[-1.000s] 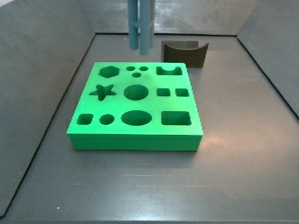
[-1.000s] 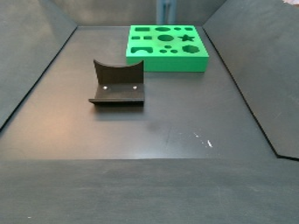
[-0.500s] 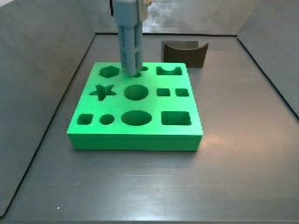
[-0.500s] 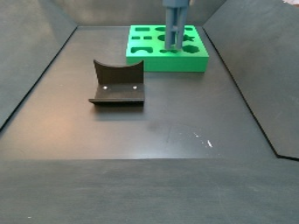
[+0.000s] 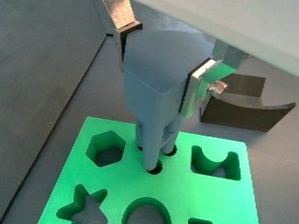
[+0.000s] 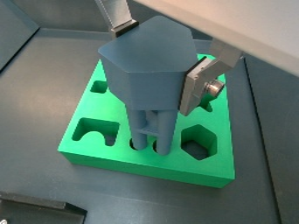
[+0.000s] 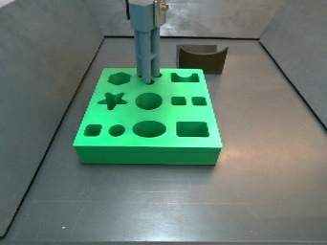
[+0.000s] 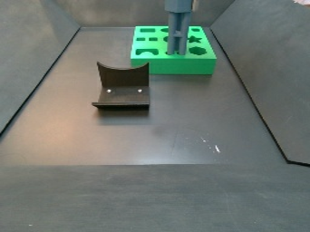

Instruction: Insert the 3 prong object.

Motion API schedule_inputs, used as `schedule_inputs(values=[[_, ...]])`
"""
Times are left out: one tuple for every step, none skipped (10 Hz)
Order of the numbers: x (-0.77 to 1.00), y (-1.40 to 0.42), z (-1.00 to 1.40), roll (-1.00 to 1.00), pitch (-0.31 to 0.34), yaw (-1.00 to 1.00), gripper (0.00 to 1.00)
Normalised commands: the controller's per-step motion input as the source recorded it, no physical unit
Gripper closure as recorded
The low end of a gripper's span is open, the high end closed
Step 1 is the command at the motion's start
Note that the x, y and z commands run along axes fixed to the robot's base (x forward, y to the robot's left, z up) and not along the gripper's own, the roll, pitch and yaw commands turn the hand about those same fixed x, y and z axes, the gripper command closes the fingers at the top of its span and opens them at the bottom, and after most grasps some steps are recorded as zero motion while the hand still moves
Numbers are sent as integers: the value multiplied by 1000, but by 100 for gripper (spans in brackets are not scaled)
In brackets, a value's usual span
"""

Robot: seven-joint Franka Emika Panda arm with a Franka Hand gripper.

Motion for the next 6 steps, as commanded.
schedule_inputs(values=[[0, -283, -386, -237, -196, 280, 100], [0, -151, -454, -236, -160, 274, 100], [109, 0, -740, -180, -106, 100, 100], [-134, 197, -629, 0, -84, 0, 100], [-320, 214, -314, -9, -54, 0, 100], [-263, 183, -249, 0, -7, 0, 100]])
